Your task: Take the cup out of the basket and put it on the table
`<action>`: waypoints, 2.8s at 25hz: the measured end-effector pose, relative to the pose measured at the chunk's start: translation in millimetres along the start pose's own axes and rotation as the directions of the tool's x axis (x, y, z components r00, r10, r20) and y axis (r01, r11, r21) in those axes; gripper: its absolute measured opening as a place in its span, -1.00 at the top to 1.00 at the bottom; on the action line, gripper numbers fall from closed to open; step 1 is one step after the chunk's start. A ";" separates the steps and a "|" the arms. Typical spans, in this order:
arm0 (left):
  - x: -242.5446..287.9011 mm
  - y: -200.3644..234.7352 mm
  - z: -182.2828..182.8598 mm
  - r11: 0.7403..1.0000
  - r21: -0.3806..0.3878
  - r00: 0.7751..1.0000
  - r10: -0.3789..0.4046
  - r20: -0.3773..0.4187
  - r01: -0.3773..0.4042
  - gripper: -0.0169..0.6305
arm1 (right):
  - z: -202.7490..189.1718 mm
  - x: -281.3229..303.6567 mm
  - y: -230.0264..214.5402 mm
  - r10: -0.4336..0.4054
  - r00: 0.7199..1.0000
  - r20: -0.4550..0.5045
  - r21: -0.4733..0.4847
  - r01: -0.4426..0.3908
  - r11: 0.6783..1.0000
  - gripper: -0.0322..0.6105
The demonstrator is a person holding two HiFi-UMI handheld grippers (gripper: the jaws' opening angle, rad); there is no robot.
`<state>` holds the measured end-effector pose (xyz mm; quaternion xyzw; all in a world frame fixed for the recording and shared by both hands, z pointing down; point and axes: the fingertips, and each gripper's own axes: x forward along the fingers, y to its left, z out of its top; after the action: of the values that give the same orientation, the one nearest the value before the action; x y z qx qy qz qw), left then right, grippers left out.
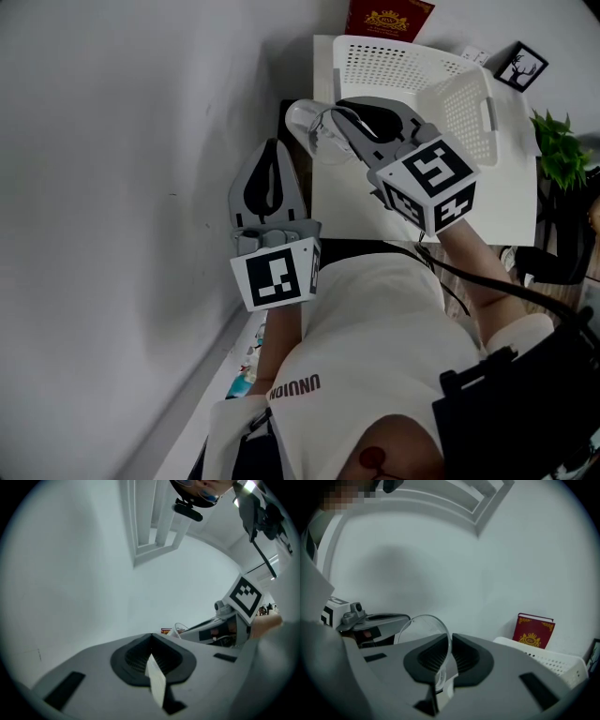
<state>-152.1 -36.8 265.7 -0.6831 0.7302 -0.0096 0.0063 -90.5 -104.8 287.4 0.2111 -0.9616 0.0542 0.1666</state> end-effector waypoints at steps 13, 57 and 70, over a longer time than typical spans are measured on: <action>-8.2 10.6 -2.6 0.998 0.005 0.998 0.062 -0.016 -0.062 0.91 | -14.6 8.0 21.3 0.080 0.996 -0.036 0.016 -0.080 0.997 0.78; 7.8 15.5 -24.5 0.999 0.013 0.997 0.048 -0.068 -0.047 0.91 | -79.7 11.4 51.3 0.163 0.973 -0.164 0.105 -0.147 0.984 0.78; 13.0 11.4 -33.4 1.000 0.018 0.995 0.021 -0.093 -0.019 0.91 | -102.2 4.6 50.1 0.145 0.969 -0.201 0.150 -0.115 0.982 0.78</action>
<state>-165.1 -48.9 299.0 -0.6744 0.7365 -0.0475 -0.0221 -85.4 -43.4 383.3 0.1515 -0.9442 0.1533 0.2490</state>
